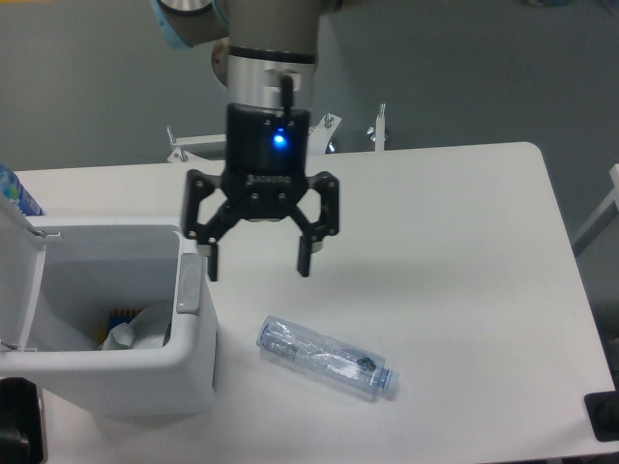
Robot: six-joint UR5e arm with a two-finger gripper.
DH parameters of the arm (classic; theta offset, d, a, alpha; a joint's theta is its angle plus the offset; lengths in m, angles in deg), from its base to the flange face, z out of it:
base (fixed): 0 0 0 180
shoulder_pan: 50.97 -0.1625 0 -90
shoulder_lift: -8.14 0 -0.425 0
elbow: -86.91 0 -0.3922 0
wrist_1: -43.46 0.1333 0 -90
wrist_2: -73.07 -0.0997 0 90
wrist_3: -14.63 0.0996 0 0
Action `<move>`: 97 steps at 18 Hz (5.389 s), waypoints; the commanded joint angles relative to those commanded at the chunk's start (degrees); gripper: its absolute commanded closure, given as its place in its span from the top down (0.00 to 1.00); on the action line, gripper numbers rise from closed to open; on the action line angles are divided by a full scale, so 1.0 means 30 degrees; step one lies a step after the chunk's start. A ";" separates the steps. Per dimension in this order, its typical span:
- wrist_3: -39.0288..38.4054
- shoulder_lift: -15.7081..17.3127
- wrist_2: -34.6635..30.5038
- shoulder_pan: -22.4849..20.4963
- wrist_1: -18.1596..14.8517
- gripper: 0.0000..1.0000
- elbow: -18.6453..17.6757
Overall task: Place the trash in the trash can
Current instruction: 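Move the gripper to the cap end of the clear water bottle, then lower the gripper around the bottle cap end and adjust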
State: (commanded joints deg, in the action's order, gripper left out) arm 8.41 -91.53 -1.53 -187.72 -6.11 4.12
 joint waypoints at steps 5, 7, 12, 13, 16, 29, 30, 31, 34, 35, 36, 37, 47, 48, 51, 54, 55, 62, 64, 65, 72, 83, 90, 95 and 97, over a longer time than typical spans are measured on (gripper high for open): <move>-0.3079 -0.0702 -0.1150 -0.1024 0.0000 1.00 -0.0379; -0.3200 -0.0937 -0.0974 -0.1698 0.0029 1.00 -0.0849; -0.4193 -0.2342 -0.0593 -0.2901 0.0000 1.00 -0.0938; -0.4370 -0.2692 -0.0622 -0.2960 0.0029 1.00 -0.0938; -0.4401 -0.3894 -0.0652 -0.2961 0.0058 1.00 -0.0850; -0.5983 -0.8406 -0.1528 -0.2757 0.0233 1.00 -0.0235; -0.5983 -0.8670 -0.1792 -0.2727 0.0263 1.00 -0.0177; -0.5983 -0.8933 -0.1852 -0.2698 0.0263 1.00 0.0056; -0.5983 -0.9550 -0.1911 -0.2697 0.0322 1.00 0.0496; -0.5983 -0.9638 -0.1911 -0.2697 0.0322 1.00 0.0526; -0.5983 -0.9697 -0.1969 -0.2668 0.0351 1.00 0.0527; -0.5983 -0.9727 -0.1970 -0.2668 0.0351 1.00 0.0527; -0.6159 -1.0459 -0.2849 -0.2317 0.0527 1.00 0.0936; -0.6188 -1.0489 -0.2849 -0.2317 0.0527 1.00 0.1024; -0.6246 -1.0518 -0.2849 -0.2287 0.0527 0.89 0.0879; -0.6247 -1.0518 -0.2878 -0.2170 0.0498 0.84 0.0791; -0.6247 -1.0547 -0.2878 -0.2170 0.0498 0.81 0.0790; -0.6247 -1.0664 -0.2936 -0.2082 0.0498 0.81 0.0761; -0.6247 -1.0665 -0.2937 -0.2024 0.0498 0.80 0.0761; -0.6247 -1.0665 -0.2937 -0.2024 0.0498 0.76 0.0732; -0.6247 -1.0694 -0.2937 -0.1994 0.0468 0.56 0.0674; -0.6130 -1.0665 -0.2907 -0.1994 0.0498 0.44 0.0615; -0.6042 -1.0518 -0.2878 -0.2024 0.0527 0.40 0.0790; -0.5954 -1.0460 -0.2878 -0.2082 0.0527 0.35 0.0878; -0.5954 -1.0314 -0.2878 -0.2111 0.0527 0.35 0.1053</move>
State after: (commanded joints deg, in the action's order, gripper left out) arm -9.46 -122.47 -10.17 -194.06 -4.52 7.28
